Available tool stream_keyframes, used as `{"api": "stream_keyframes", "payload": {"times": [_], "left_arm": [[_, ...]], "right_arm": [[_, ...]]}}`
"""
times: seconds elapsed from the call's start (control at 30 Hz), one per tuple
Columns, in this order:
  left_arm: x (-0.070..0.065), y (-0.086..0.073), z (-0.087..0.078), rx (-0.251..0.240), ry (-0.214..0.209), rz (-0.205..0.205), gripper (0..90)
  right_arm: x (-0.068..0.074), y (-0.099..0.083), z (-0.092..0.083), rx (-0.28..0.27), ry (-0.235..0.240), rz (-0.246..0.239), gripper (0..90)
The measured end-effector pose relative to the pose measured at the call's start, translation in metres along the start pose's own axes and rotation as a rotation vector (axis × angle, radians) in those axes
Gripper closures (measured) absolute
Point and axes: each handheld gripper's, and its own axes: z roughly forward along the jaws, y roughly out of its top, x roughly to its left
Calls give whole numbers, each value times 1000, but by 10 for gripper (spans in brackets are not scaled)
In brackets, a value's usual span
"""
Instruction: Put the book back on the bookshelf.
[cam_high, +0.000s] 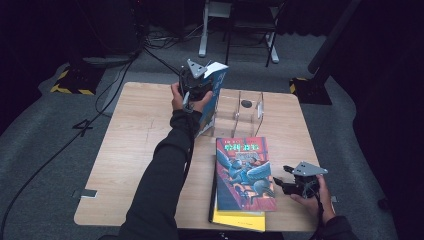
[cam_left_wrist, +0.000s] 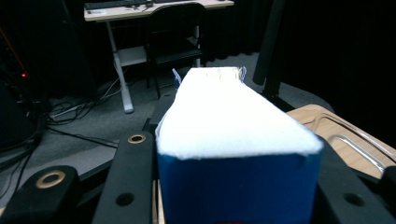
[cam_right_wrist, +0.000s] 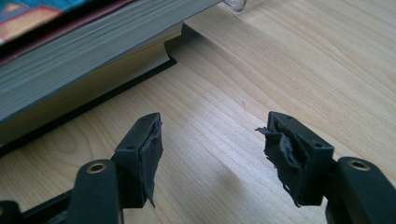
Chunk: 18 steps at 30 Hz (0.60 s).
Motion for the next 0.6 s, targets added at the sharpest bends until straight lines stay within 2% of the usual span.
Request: {"api": "stream_keyframes", "payload": {"times": [0.17,0.27,0.4,0.6], "left_arm": [[-7,1,11,10,33,27,600],[-8,-1,17,9,40,15,600],[-7,-6,16,9,19,0,599],[-6,-10,2,36,-17,24,591]], "right_arm": [[0,0,0,0,4,-5,371],[1,0,0,4,6,-7,371],[1,0,0,-1,4,-11,371],[0,0,-1,5,0,-2,371]]}}
